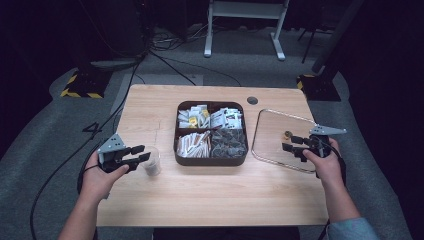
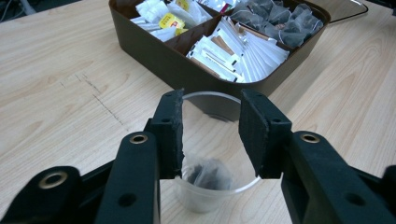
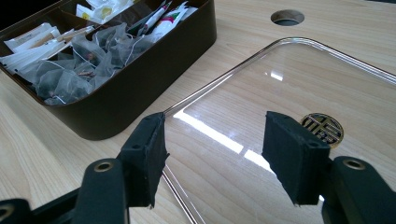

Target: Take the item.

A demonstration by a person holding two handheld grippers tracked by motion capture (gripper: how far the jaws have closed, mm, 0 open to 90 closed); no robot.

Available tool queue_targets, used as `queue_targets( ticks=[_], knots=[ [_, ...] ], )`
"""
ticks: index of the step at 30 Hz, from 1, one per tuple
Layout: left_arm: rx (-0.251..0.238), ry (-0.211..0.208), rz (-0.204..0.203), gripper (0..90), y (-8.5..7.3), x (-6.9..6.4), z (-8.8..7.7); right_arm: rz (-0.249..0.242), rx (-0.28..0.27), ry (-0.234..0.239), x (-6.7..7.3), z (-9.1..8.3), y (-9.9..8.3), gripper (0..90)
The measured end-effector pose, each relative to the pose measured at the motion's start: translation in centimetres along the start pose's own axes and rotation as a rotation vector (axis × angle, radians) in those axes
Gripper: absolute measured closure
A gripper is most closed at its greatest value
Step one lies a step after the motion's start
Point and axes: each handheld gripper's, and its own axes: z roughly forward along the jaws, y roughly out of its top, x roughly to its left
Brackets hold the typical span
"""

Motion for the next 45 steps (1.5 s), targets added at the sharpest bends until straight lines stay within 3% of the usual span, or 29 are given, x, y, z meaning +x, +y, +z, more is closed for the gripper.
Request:
queue_targets(
  ticks=[5,7,17,25,30,37,39,45],
  knots=[
    [-0.019,-0.031,0.017,50.5,0.6,-0.8,0.1,-0.003,0.004,0.0,-0.1,0.1,0.0,40.4],
    [-0.063,-0.089,0.008,44.7,1.0,-1.6,0.4,-0.001,0.004,-0.006,-0.2,0.1,-0.1,40.4],
    [-0.064,-0.147,0.124,36.0,2.5,-6.0,2.7,0.01,-0.001,-0.017,-0.7,-0.3,-0.2,40.3],
    [-0.052,-0.188,0.104,35.1,0.7,-8.6,6.2,0.017,0.001,-0.026,-1.1,-0.4,-0.3,40.3],
    [-0.01,-0.202,0.092,34.5,-0.4,-9.8,7.9,0.022,0.009,-0.034,-1.5,-0.3,-0.5,40.0],
    [0.111,-0.214,0.105,32.5,-2.0,-10.3,10.0,0.033,0.021,-0.044,-1.7,-0.2,-0.8,39.7],
    [0.168,-0.196,0.13,32.2,-2.5,-10.7,10.5,0.032,0.027,-0.045,-1.7,-0.1,-0.9,39.6],
    [0.24,-0.163,0.164,31.7,-2.9,-11.1,11.4,0.037,0.043,-0.046,-1.8,0.1,-1.1,39.0]
  ],
)
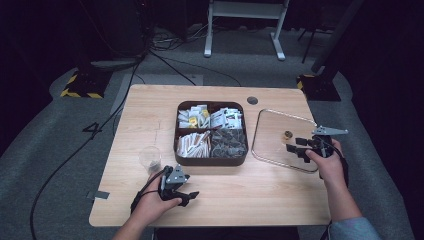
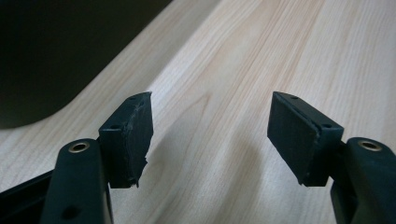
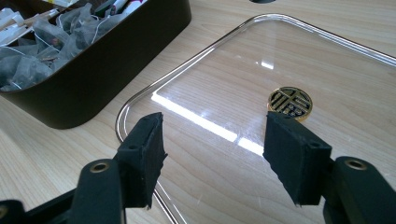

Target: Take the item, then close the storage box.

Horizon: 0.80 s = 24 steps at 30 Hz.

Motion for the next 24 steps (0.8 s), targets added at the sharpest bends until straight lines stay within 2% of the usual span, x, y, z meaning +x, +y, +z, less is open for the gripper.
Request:
queue_targets(
  ticks=[3,7,9,11,16,24],
  knots=[
    [0.036,0.027,0.007,30.0,-0.2,-0.1,0.4,0.012,0.0,-0.005,0.0,-0.1,-0.1,39.0],
    [0.025,0.042,0.009,27.3,-0.4,0.0,0.6,0.007,0.004,-0.015,-0.1,0.1,-0.3,38.8],
    [0.006,0.04,0.008,25.7,-0.6,0.0,0.6,-0.001,0.005,-0.033,-0.2,0.3,-0.2,36.9],
    [0.006,0.041,0.005,23.5,-0.6,0.0,0.6,-0.01,-0.008,-0.064,-0.3,0.6,-0.2,34.1],
    [0.007,0.05,-0.003,22.3,-0.7,-0.1,0.6,-0.015,-0.001,-0.1,-0.7,1.4,-0.1,32.5],
    [0.006,0.059,-0.01,22.2,-0.8,-0.1,0.5,0.009,0.0,-0.139,-2.0,2.8,0.0,33.3]
  ],
)
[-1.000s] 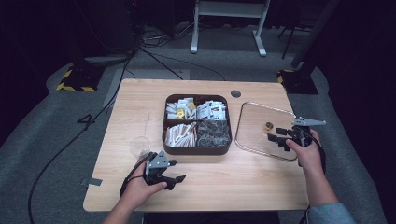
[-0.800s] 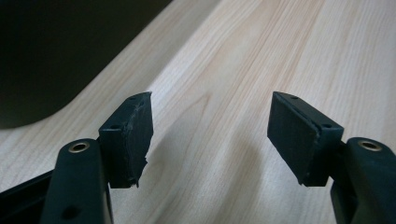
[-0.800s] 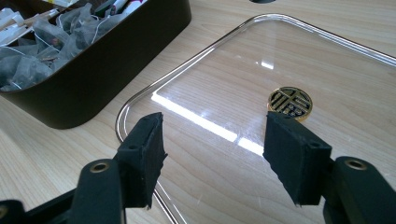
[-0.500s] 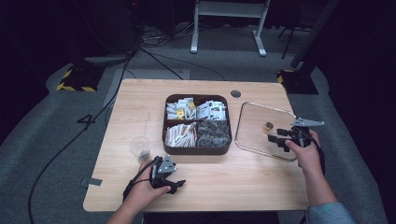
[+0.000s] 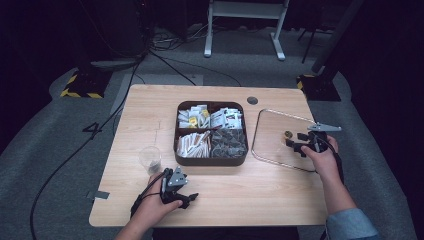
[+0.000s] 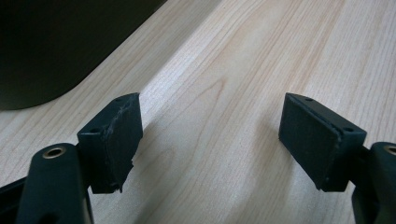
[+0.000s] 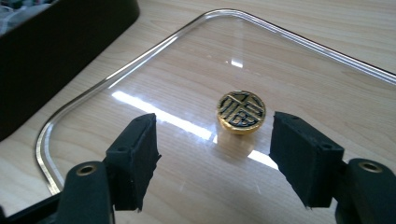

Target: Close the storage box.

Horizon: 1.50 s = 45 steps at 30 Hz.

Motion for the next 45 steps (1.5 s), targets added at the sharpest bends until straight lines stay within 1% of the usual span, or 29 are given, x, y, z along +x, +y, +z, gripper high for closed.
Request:
queue_targets(
  ticks=[5,10,15,17,20,22,25,27,28,29,32,33,35,37,42,45],
  knots=[
    [0.0,0.001,-0.002,22.2,0.0,0.0,0.0,-0.012,0.03,-0.033,-0.7,0.8,0.0,33.0],
    [-0.001,0.002,-0.003,22.2,-0.1,0.0,-0.1,-0.014,0.066,-0.029,-1.0,1.5,0.2,32.4],
    [0.001,0.003,-0.003,22.2,-0.1,0.0,-0.1,-0.018,0.086,-0.054,-1.3,2.4,0.3,33.4],
    [0.0,0.002,-0.002,22.2,-0.1,0.0,-0.1,-0.015,0.088,-0.065,-1.5,2.8,0.3,37.5],
    [0.001,0.002,-0.002,21.9,-0.1,0.0,-0.1,-0.021,0.1,-0.066,-1.6,3.4,0.1,42.4],
    [0.0,0.001,-0.003,21.9,-0.1,0.0,-0.1,-0.025,0.105,-0.062,-1.6,3.9,0.1,43.7],
    [0.001,0.001,-0.002,21.5,-0.1,0.0,-0.1,-0.036,0.093,-0.053,-1.4,4.3,0.2,47.6],
    [0.001,0.0,-0.002,21.5,-0.1,0.0,-0.1,-0.044,0.088,-0.05,-1.3,4.4,0.3,52.5],
    [0.001,0.0,-0.002,21.5,-0.1,0.0,-0.1,-0.051,0.088,-0.054,-1.3,4.5,0.3,57.7],
    [0.001,0.001,-0.002,21.5,-0.1,0.0,-0.1,-0.057,0.09,-0.054,-1.3,4.4,0.4,58.4],
    [0.002,0.0,-0.001,21.5,-0.1,0.0,-0.1,-0.063,0.094,-0.052,-1.4,4.4,0.4,58.8],
    [0.002,0.001,-0.001,21.5,-0.1,0.0,-0.1,-0.061,0.096,-0.051,-1.4,4.4,0.4,58.8],
    [0.001,0.001,-0.001,21.5,-0.1,0.0,-0.1,-0.036,0.096,-0.042,-1.4,4.3,0.4,58.9],
    [0.002,0.001,-0.001,21.5,-0.1,0.0,-0.1,-0.036,0.099,-0.036,-1.3,4.3,0.5,59.0],
    [0.002,0.001,-0.001,21.4,-0.1,0.0,-0.1,-0.033,0.106,-0.04,-1.3,4.3,0.6,59.1],
    [0.001,0.0,-0.001,21.3,-0.1,0.0,-0.1,-0.028,0.1,-0.03,-1.3,4.0,0.8,59.1]
  ],
)
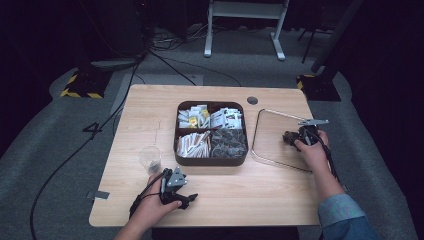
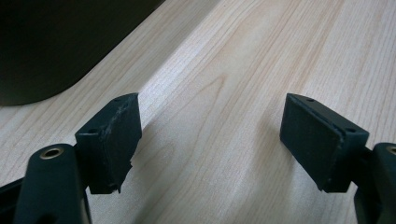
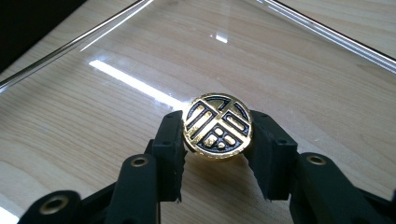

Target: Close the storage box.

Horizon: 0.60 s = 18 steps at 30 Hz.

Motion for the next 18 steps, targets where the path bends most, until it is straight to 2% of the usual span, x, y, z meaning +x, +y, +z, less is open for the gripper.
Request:
queue_targets(
  ticks=[9,18],
  knots=[
    [0.0,0.0,0.0,21.3,0.0,0.0,0.0,-0.006,-0.048,0.025,0.4,-1.9,1.1,59.1],
    [0.001,0.001,0.001,21.2,0.0,0.0,0.0,-0.015,-0.076,0.017,1.2,-4.5,2.5,59.1]
  ],
)
